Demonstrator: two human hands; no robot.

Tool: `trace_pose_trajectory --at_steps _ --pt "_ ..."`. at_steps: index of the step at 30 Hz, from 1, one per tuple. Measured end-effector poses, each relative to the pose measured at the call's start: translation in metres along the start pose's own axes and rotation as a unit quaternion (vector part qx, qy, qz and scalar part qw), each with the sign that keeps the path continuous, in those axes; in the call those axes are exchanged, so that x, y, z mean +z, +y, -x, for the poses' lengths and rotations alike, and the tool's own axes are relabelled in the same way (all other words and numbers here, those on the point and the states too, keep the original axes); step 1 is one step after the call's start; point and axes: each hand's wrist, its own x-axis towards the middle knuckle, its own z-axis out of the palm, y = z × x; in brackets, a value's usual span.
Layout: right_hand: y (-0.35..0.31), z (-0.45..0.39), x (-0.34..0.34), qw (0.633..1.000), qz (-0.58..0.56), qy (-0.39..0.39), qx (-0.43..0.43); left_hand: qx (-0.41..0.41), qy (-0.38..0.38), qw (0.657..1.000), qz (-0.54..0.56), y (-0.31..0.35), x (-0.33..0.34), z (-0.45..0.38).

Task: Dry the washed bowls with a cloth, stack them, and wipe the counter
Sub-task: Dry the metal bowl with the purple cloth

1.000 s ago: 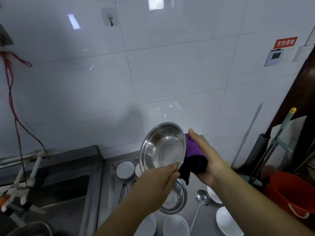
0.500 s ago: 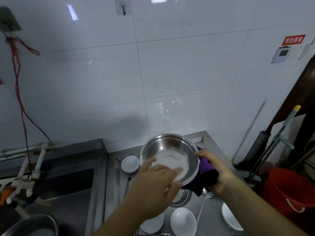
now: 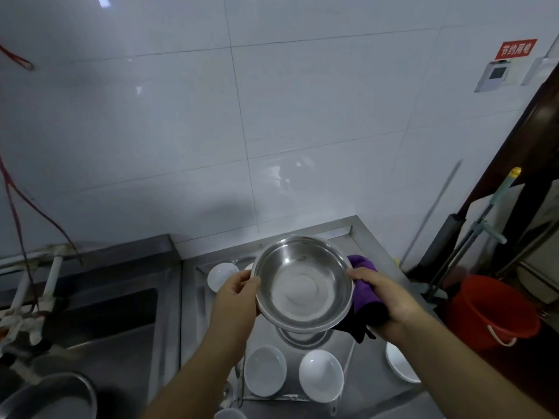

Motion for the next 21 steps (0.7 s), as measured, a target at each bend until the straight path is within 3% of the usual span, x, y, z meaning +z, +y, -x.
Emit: trace_pose_trajectory --at_steps 8,14,21 --pt "-0.017 -0.022 -0.039 0.990 0.048 0.125 -0.037 -0.074 -0.006 0.997 -0.001 -0.016 0.041 -0.024" --pt "-0.048 -0.052 -0.088 0.990 0.019 0.137 -0.021 -0.115 -0.029 0.993 0.007 -0.028 0.091 -0.053" --pt "-0.087 -0.113 -0.162 0.979 0.085 0.184 -0.014 -0.163 -0.016 0.986 0.016 -0.045 0.176 -0.097"
